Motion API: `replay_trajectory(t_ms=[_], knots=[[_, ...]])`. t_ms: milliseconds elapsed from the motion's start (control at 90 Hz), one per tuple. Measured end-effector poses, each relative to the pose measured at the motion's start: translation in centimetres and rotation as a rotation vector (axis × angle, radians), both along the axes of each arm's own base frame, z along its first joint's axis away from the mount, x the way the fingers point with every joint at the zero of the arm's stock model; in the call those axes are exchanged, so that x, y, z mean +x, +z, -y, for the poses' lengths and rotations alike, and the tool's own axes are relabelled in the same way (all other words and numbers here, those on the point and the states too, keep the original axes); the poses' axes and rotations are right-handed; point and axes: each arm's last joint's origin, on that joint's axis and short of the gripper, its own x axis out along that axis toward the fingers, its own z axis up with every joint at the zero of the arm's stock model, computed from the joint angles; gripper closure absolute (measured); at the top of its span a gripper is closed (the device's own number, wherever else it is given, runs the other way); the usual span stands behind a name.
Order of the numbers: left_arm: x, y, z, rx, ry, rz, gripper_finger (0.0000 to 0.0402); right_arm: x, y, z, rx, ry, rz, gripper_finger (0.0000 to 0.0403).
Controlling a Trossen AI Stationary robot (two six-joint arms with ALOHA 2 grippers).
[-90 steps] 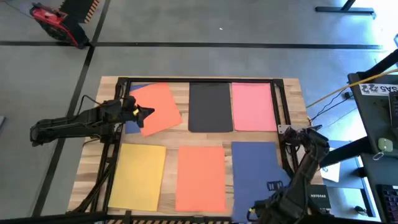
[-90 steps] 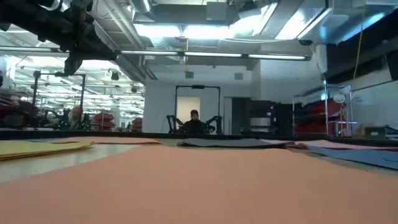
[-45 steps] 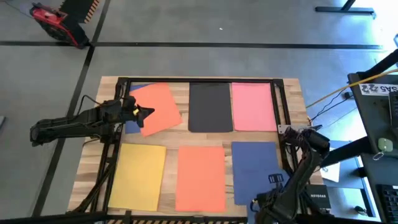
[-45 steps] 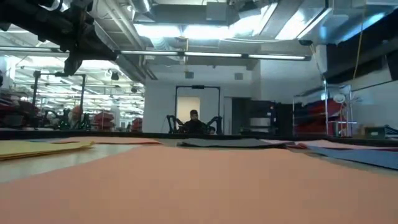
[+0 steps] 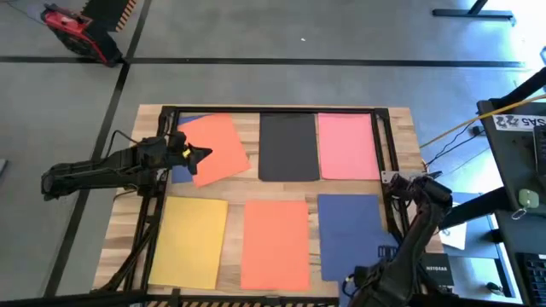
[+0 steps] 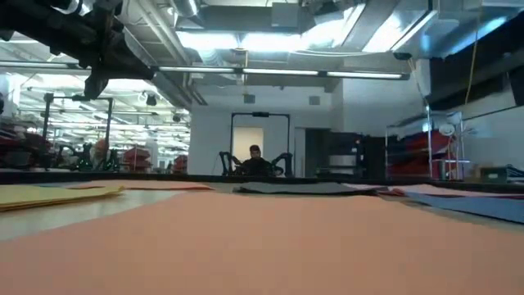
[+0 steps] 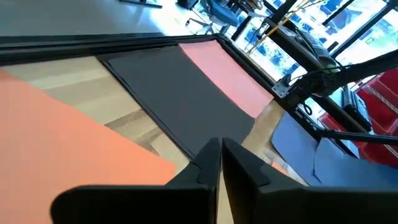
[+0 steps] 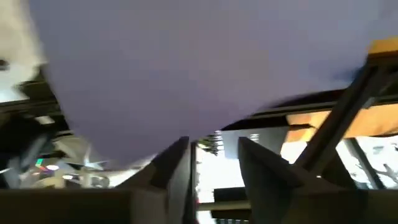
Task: Organize paper
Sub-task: Stack the blue paper on top of the other blue paper
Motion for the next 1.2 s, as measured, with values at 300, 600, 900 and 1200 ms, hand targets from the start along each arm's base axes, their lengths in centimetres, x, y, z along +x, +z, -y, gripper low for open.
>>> replay_trajectory(t_ms=[300,600,900,1200], knots=[[0.0,0.0,0.0,0.02,-0.007,-0.01,0.0402,0.7,2.2,-0.1,0.015,-0.051,0.099,0.0204],[0.0,0.0,0.0,0.019,-0.008,-0.01,0.0402,5.3,1.5,3.4,-0.203,-0.143,0.368,0.0236],[0.0,0.0,0.0,0.015,-0.024,-0.011,0.0402,10.0,-4.7,9.7,-0.366,-0.251,0.351,0.036],[0.1,-0.1,0.3,-0.022,-0.104,-0.003,0.0402,10.2,-5.7,15.9,-0.252,-0.214,0.251,0.0355]])
